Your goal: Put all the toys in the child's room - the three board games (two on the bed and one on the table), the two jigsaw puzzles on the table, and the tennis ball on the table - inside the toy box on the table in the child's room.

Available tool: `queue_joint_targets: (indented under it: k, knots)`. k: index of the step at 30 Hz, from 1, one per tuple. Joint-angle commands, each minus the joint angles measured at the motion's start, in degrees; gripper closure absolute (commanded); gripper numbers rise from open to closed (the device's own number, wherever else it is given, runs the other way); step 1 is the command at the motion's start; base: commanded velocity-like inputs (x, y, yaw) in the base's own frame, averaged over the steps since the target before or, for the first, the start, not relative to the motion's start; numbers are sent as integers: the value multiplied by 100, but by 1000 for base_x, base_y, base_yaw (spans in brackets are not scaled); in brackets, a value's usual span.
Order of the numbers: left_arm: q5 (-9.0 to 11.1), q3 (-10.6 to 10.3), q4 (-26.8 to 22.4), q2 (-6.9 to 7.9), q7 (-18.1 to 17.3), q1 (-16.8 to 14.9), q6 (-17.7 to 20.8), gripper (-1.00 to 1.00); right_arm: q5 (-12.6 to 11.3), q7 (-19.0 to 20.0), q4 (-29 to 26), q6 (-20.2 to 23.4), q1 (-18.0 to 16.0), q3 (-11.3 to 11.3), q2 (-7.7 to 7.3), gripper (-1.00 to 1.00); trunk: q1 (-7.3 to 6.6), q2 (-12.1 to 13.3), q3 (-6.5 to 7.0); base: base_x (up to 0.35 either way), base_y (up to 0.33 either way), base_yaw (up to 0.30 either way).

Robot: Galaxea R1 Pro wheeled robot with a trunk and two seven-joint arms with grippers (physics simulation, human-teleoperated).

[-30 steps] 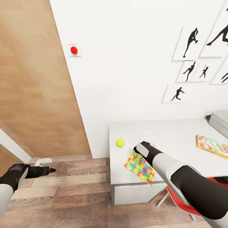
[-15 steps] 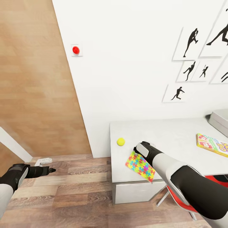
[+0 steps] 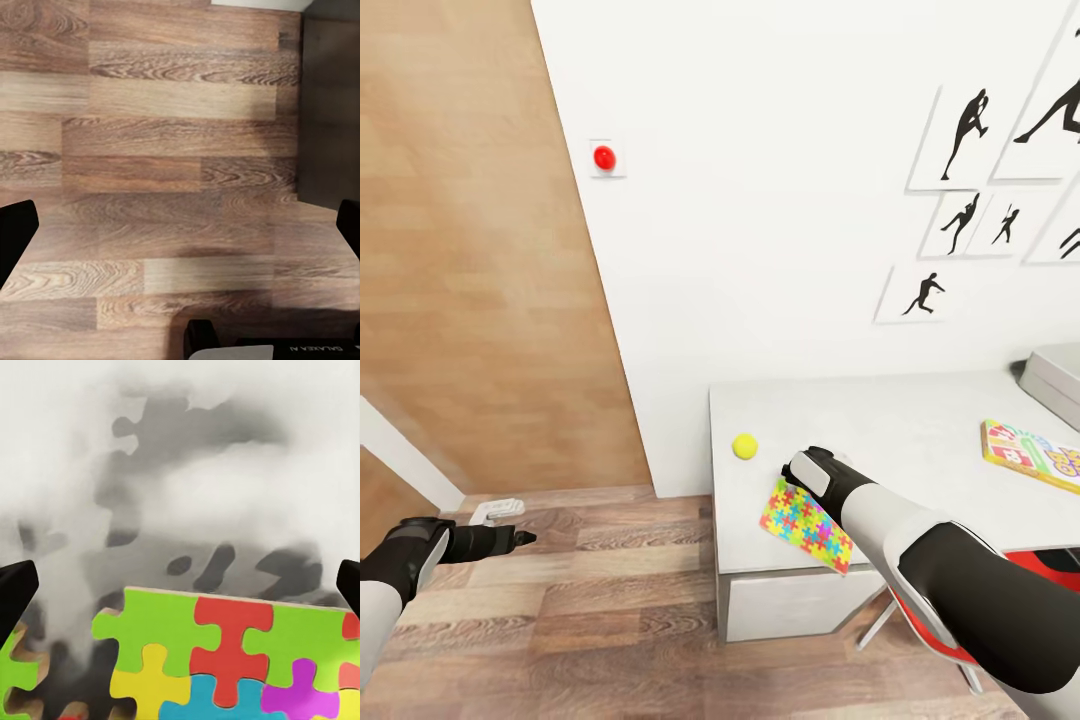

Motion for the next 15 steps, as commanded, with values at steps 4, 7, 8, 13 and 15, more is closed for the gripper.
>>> queue_joint_targets:
  k: [4,7,8,13,15]
  knots:
    - [-59,48,-8,-5,-45,-3,32,-100,-24,-29,-9,42,-4,43,-2,-100,2,-8,-8,-14,5,0]
    - [-59,48,-8,-5,-45,-3,32,-100,-24,-29,-9,42,-4,43,-2,-100,2,-8,-8,-75,1,0]
    - [-59,48,-8,-5,-44,-3,32,-100,-24,-29,-9,42,-4,43,-2,-100,2,-8,-8,-110,1,0]
    - [-59,48,-8,-5,-44,-4,32,-100,-24,-29,-9,42,-4,44,-2,-100,2,-8,-8,-51,0,0]
    - [-57,48,-8,-5,-44,-4,32,-100,-24,-29,-9,42,-4,44,-2,-100,2,-8,-8,-13,0,0]
